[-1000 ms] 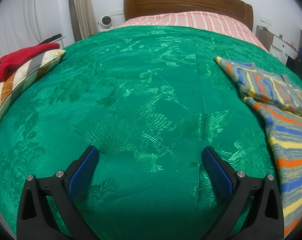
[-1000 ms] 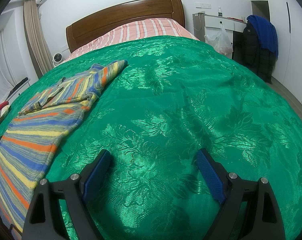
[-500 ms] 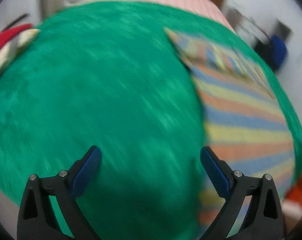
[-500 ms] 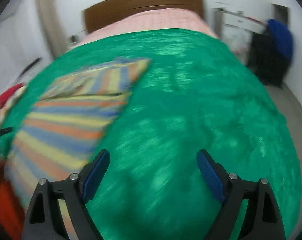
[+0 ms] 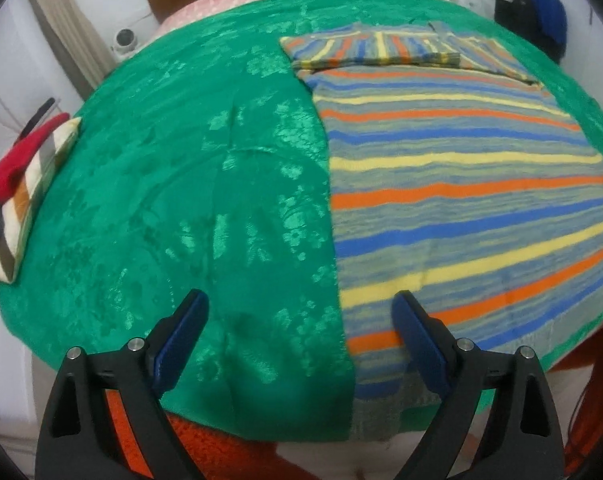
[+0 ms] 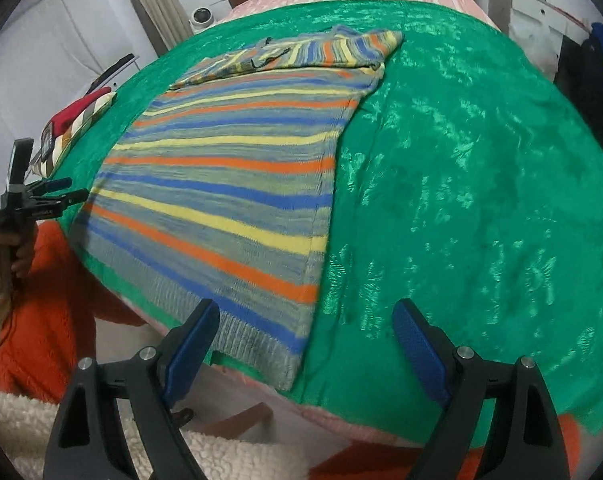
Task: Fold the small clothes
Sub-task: 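Move to the sweater hem and grasp it with the left gripper while the right gripper grasps it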
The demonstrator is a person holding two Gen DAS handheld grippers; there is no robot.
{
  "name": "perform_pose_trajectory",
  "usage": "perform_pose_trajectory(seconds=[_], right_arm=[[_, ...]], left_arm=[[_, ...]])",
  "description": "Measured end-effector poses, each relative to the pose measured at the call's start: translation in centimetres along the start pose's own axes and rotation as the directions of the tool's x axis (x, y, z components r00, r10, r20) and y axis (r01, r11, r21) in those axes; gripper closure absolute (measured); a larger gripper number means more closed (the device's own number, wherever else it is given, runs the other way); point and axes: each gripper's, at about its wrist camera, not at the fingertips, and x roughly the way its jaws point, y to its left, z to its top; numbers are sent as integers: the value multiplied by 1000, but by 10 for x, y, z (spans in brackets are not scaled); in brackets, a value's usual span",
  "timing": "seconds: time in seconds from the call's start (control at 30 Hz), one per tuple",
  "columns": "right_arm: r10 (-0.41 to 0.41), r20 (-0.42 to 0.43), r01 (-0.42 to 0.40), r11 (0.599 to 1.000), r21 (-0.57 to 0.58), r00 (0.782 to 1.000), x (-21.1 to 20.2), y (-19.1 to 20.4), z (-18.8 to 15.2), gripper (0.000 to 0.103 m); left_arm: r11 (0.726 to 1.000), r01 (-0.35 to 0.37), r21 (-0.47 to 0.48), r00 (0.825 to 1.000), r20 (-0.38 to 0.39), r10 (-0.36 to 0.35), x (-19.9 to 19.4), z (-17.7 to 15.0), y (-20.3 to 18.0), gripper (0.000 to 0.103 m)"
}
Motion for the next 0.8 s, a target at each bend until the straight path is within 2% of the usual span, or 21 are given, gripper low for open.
perform_pose_trajectory(seconds=[0.2, 0.33, 0.4, 0.5, 0.6, 0.7, 0.73, 0.77, 0.8], right_arm=[[-2, 7, 2, 1000, 9, 1000, 1, 3, 2, 15], [-9, 5, 9, 1000, 2, 1000, 3, 6, 3, 15], [-13, -8, 13, 1000, 9, 1000, 4, 6, 1, 15], [-5, -23, 5, 1000, 20, 1000, 0, 5, -3, 15], [16, -35, -15, 999, 34, 999, -6, 4, -11, 15], [61, -51, -57, 996, 72, 997, -1, 1, -14, 15], [76, -64, -70, 994, 87, 995, 5, 0, -14, 16], [88, -71, -81, 992, 97, 994, 8, 0, -14, 19], [107, -78, -98, 989, 107, 991, 11, 0, -13, 28]], left_arm=[[1000, -29, -9, 1000, -1, 29, -2, -9, 9, 9], [1000, -24, -11, 1000, -6, 23, -3, -13, 11, 9], [999, 30, -25, 999, -35, -31, -3, -17, 14, 9], [985, 165, -58, 978, -124, -171, 4, -30, 19, 9], [982, 182, -55, 967, -173, -189, 12, -41, 18, 10], [980, 190, -53, 964, -181, -197, 14, -41, 13, 18], [979, 198, -53, 963, -177, -204, 12, -40, 12, 24], [977, 209, -49, 961, -175, -215, 10, -40, 10, 31], [975, 216, -46, 959, -176, -221, 10, -39, 10, 34]])
